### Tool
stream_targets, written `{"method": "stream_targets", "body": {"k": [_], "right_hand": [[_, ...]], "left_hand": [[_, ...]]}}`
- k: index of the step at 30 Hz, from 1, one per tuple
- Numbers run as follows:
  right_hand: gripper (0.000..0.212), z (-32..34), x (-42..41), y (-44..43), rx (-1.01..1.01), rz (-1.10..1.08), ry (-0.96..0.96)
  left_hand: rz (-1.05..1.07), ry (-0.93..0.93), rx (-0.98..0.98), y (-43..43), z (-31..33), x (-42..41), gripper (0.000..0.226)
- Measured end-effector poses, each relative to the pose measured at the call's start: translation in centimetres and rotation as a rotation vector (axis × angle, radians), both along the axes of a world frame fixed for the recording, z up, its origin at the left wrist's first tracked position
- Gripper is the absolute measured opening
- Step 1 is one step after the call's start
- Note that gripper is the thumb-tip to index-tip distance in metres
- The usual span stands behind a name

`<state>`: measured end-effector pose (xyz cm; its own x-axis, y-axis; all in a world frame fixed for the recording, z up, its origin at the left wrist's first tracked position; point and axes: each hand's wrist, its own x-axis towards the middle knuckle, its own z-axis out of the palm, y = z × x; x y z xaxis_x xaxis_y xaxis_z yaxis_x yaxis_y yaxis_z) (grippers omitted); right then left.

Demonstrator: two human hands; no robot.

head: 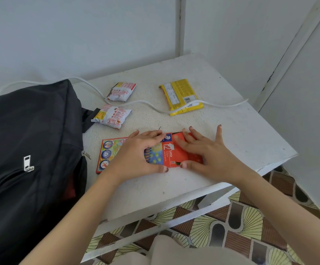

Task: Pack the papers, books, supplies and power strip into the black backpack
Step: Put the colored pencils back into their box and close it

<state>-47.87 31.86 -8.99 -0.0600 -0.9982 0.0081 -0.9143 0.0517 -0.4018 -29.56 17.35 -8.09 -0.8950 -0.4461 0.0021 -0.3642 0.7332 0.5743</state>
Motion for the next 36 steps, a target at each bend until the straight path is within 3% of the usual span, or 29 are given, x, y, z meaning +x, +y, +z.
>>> {"method": "stream_targets", "body": {"k": [5, 21, 26, 31, 36], "right_hand": [[0.087, 0.7, 0.7, -0.1, 0.014, -0.036, -0.111], [0.099, 0.4, 1.9, -1.7, -0.036, 0.005, -0.109], [0.109, 0.5, 1.2, -1.7, -0.008, -0.024, -0.06], [0.108, 1.4, 1.3, -1.9, 0.087, -0.003, -0.065], [0.104, 1.9, 1.6, -2.0, 0.098, 0.04, -0.081]], "left_hand": [[-0.006, 0.004, -0.012, 0.0, 0.0, 0.0, 0.1], [0.015, 0.042, 0.042, 0.0, -0.1, 0.0, 0.102], [-0.007, -0.052, 0.036, 0.1, 0.9, 0.1, 0.105], [0.036, -0.27, -0.151, -0.1, 1.4, 2.0, 0.107], [0.061, -0.122, -0.129, 0.1, 1.7, 3.4, 0.094]]}}
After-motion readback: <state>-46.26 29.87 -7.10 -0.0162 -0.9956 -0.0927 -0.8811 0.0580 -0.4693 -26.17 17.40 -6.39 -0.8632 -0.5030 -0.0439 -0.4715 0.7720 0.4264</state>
